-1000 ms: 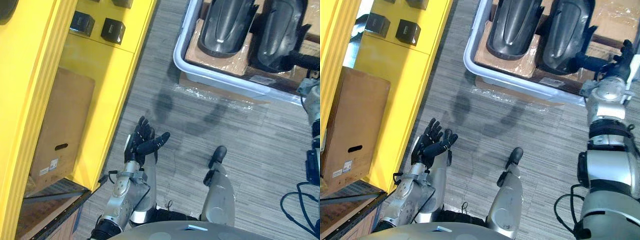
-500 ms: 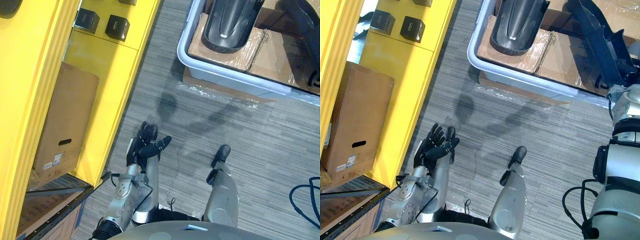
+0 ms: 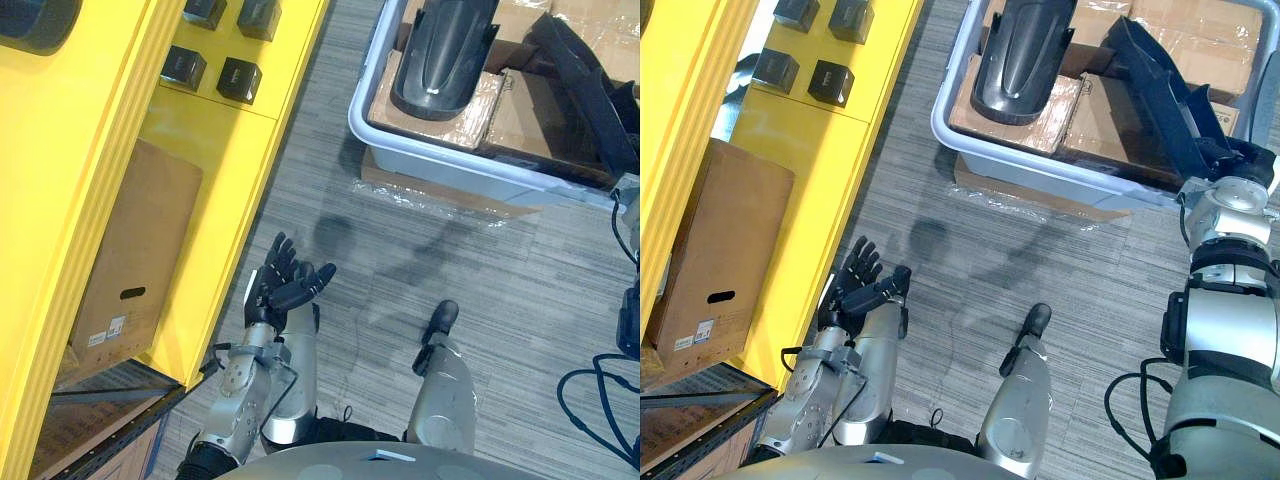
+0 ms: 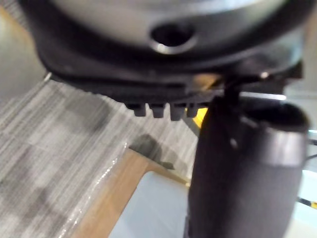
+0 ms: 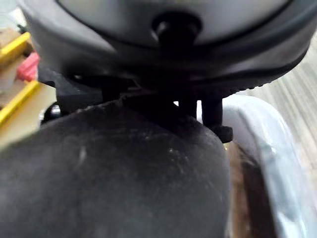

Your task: Walk over and take three plastic housings, then place them on the shelf

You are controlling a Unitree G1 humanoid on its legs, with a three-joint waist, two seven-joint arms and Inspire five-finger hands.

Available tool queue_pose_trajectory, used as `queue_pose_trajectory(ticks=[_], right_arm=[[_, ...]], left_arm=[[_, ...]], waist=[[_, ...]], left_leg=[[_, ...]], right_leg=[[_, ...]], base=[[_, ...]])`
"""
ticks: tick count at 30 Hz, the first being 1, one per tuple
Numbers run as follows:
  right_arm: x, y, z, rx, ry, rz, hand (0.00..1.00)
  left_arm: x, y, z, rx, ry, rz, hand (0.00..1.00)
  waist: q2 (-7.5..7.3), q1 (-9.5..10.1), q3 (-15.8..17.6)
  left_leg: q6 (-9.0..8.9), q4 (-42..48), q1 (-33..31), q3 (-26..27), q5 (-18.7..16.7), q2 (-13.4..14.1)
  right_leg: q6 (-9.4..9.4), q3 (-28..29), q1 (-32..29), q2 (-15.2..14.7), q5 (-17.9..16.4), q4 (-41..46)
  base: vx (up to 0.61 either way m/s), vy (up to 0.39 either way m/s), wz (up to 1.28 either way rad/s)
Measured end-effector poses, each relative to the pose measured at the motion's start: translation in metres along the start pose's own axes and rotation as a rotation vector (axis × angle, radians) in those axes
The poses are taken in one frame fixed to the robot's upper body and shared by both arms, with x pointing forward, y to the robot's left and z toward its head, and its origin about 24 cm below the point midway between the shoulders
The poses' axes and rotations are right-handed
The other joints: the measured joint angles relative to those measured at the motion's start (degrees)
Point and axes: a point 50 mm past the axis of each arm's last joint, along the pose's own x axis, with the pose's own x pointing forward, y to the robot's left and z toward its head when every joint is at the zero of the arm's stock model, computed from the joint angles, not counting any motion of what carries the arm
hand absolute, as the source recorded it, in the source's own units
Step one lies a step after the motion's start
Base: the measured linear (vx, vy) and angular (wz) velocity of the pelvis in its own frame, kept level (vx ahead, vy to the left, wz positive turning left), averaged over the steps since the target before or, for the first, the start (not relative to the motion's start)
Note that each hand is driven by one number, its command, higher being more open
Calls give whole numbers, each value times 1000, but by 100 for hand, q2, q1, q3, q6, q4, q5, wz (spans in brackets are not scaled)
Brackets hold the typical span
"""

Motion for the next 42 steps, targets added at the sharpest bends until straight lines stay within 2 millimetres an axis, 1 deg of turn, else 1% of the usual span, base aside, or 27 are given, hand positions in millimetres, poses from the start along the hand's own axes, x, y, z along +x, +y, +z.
queue_pose_trajectory(ticks=[1, 2, 3, 4, 5, 6, 8, 9, 10, 12, 14, 16, 17, 18, 20, 21, 22, 24, 26, 28, 31, 32, 33, 34, 37, 39, 42], right_arm=[[-3, 2, 5, -3, -57, 2, 0], [-6, 2, 10, -25, -137, 2, 0], [-9, 3, 13, -31, -178, 4, 0], [-14, 6, 19, -42, -248, 5, 0], [-22, 14, 21, -54, -312, 19, 0], [-26, 18, 19, -59, -337, 28, 0], [-42, 32, 5, -57, -395, 55, 0], [-47, 35, 0, -65, -401, 61, 0], [-54, 41, -10, -74, -408, 74, 0], [-65, 50, -27, -110, -413, 105, 0], [-74, 55, -36, -150, -436, 126, 0], [-80, 56, -39, -183, -473, 137, 0], [-83, 55, -37, -207, -511, 138, 0], [-86, 56, -33, -225, -557, 137, 0], [-90, 56, -27, -232, -616, 130, 0], [-95, 56, -21, -223, -675, 134, 0], [-97, 56, -20, -225, -704, 137, 0], [-106, 56, -14, -206, -783, 151, 0], [-117, 60, -5, -195, -893, 169, 0], [-124, 62, -3, -181, -947, 191, 0], [-138, 69, -6, -183, -1006, 242, 0], [-142, 71, -7, -172, -1018, 263, 0], [-142, 71, -7, -172, -1018, 263, 0], [-147, 76, -9, -168, -1027, 291, 0], [-156, 86, -10, -196, -1060, 350, 0], [-162, 91, -17, -199, -1055, 400, 0], [-173, 100, -31, -193, -1022, 466, 0]], left_arm=[[-2, 0, 3, 6, -13, -6, 100], [-4, -1, 9, 41, -38, -11, 100], [-5, -2, 13, 53, -53, -15, 100], [-5, -3, 22, 85, -84, -14, 100], [-3, 0, 33, 104, -122, 3, 100], [-2, 1, 39, 107, -142, 13, 100], [4, 10, 57, 121, -192, 48, 100], [5, 12, 60, 127, -198, 52, 100], [8, 14, 67, 148, -206, 53, 100], [15, 15, 74, 219, -202, 41, 100], [18, 13, 75, 265, -186, 28, 100], [19, 7, 77, 234, -164, -4, 100], [19, 2, 77, 189, -148, -42, 100], [19, -3, 76, 123, -126, -86, 100], [22, -9, 72, 14, -76, -139, 100], [24, -17, 65, -111, 0, -200, 100], [24, -20, 61, -160, 34, -226, 100], [22, -31, 48, -319, 144, -295, 100], [23, -41, 28, -449, 263, -334, 100], [24, -45, 15, -456, 318, -325, 100], [25, -42, 3, -505, 352, -275, 100], [25, -40, 1, -521, 360, -267, 100], [25, -40, 1, -521, 360, -267, 100], [25, -39, 1, -576, 364, -261, 100], [25, -41, 2, -664, 357, -267, 100], [26, -42, 4, -682, 328, -262, 100], [30, -44, 11, -783, 261, -254, 100]], waist=[[-26, -28, 6], [-84, -48, 36], [-88, -53, 32], [-114, -101, 17], [-199, -162, -3], [-260, -183, -31], [-559, -200, -282], [-631, -198, -357], [-780, -199, -476], [-964, -208, -750], [-1048, -212, -968], [-1053, -238, -1159], [-1044, -253, -1275], [-1031, -319, -1351], [-1007, -340, -1437], [-995, -359, -1555], [-997, -377, -1617], [-998, -466, -1781], [-990, -527, -1910], [-991, -584, -2005], [-995, -653, -2149], [-984, -661, -2198], [-984, -661, -2198], [-987, -643, -2227], [-987, -637, -2257], [-1000, -640, -2335], [-1002, -651, -2478]], left_leg=[[-22, -160, 172, 25, 67, 0], [-26, -363, 371, 35, 142, 1], [-35, -473, 480, 38, 186, 1], [-53, -672, 686, 43, 271, 1], [-61, -860, 898, 49, 341, 5], [-62, -948, 993, 58, 365, 5], [-28, -1247, 1267, 159, 410, 11], [-31, -1310, 1329, 184, 419, 10], [-33, -1416, 1479, 220, 428, 10], [-83, -1573, 1678, 288, 462, 10], [-106, -1693, 1829, 321, 483, 10], [-115, -1834, 1964, 342, 509, 14], [-119, -1956, 2051, 355, 550, 18], [-122, -2069, 2154, 362, 589, 22], [-124, -2201, 2307, 434, 631, 31], [-122, -2315, 2417, 507, 665, 35], [-123, -2352, 2437, 523, 679, 35], [-126, -2398, 2449, 554, 696, 33], [-126, -2456, 2523, 617, 718, 40], [-127, -2472, 2547, 619, 734, 61], [-125, -2499, 2620, 621, 740, 109], [-120, -2501, 2620, 621, 737, 107], [-120, -2501, 2620, 621, 737, 107], [-123, -2500, 2622, 620, 744, 105], [-131, -2498, 2621, 618, 788, 101], [-131, -2498, 2618, 618, 791, 101], [-131, -2498, 2617, 619, 794, 93]], right_leg=[[5, -1, 96, -3, -16, -17], [11, -33, 237, -3, -24, -70], [11, -53, 316, -1, -24, -108], [15, -88, 471, -1, -34, -149], [18, -129, 639, 6, -37, -221], [24, -141, 708, 7, -44, -251], [35, -136, 874, 8, -52, -392], [37, -136, 909, 7, -54, -421], [43, -142, 1033, 9, -58, -499], [52, -159, 1207, 12, -58, -625], [56, -181, 1327, 11, -53, -697], [57, -221, 1395, 9, -53, -696], [57, -270, 1425, 8, -53, -696], [57, -320, 1488, 7, -52, -697], [58, -324, 1536, 8, -52, -698], [59, -323, 1555, 8, -52, -719], [59, -323, 1557, 8, -51, -732], [79, -326, 1565, 9, -40, -789], [81, -307, 1592, 23, -39, -834], [102, -315, 1654, 56, -25, -915], [105, -334, 1760, 109, -24, -999], [106, -334, 1763, 109, -23, -1001], [106, -334, 1763, 109, -23, -1001], [108, -339, 1770, 109, -17, -1008], [106, -347, 1771, 105, -11, -1006], [111, -355, 1771, 105, 1, -1007], [111, -363, 1778, 97, 1, -1009]], base=[[63, -58, 3], [55, -50, 5], [60, -54, 9], [59, -46, 10], [70, -52, 9], [65, -39, 2], [69, -19, -7], [96, -9, -7], [101, -5, -5], [111, -7, -4], [102, -7, -1], [82, -9, 0], [65, -12, 2], [70, -13, -2], [35, -7, -11], [10, -3, -15], [9, -3, -11], [12, -4, -5], [-13, -7, -12], [-15, -7, -3], [-36, -17, 0], [-38, -8, 0], [0, 0, 0], [0, 0, 0], [0, 0, 0], [0, 0, 0], [0, 0, 0]])
